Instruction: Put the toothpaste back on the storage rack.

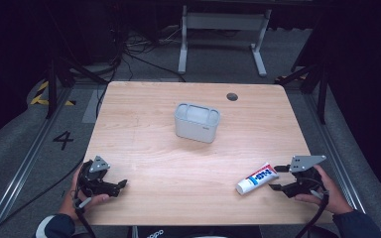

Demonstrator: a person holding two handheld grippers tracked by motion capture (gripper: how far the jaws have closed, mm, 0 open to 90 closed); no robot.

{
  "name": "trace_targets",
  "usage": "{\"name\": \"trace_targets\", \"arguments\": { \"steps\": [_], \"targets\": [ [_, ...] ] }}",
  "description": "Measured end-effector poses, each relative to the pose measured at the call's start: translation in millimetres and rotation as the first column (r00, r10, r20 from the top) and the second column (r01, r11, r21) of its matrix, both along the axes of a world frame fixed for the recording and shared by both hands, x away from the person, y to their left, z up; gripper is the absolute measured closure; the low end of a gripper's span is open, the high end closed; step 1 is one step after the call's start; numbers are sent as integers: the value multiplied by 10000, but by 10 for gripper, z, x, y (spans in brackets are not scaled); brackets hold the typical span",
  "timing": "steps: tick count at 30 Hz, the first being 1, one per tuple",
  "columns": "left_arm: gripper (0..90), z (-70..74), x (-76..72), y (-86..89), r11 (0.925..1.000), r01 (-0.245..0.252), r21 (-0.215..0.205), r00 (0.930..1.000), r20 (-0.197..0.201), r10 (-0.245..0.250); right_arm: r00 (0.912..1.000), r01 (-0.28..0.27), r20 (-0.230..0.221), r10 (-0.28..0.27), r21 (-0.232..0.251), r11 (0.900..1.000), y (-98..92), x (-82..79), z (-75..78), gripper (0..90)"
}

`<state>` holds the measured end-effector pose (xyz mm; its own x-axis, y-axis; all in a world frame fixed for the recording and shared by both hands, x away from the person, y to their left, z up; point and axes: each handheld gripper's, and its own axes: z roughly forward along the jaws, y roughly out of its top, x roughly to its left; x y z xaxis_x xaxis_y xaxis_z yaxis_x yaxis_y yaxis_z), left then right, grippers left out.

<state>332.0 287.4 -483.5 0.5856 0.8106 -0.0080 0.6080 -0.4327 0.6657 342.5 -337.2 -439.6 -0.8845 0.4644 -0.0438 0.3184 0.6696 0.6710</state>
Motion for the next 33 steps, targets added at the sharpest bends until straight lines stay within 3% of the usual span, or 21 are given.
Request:
{"name": "trace_targets", "arguments": {
  "steps": [3, 15, 17, 21, 25, 33],
  "targets": [
    [5, 0, -5, -2, 10000, -48, -15, 10000, 14, 48, 9981, -616, -18, 616, -158, 9980, 140, 32, 36, 326],
    [5, 1, -5, 0, 10000, -38, -4, 10000, 2, 38, 9905, -1363, -215, 1355, -454, 9896, 374, 85, 85, 301],
    [5, -1, -5, -1, 10000, -51, -12, 10000, 15, 51, 9874, -1579, -169, 1571, -752, 9846, 433, 95, 82, 300],
    [5, -1, -5, -1, 10000, -52, -15, 10000, 21, 52, 9879, -1549, -263, 1530, -1014, 9827, 445, 91, 78, 297],
    [5, -1, -5, -1, 10000, -52, -16, 10000, 23, 52, 9945, -989, -416, 962, -696, 9927, 294, 35, 68, 328],
    [5, -1, -5, -1, 10000, -53, -14, 10000, 22, 53, 9951, -850, -551, 821, -531, 9950, 140, -108, 3, 439]
  ]
}}
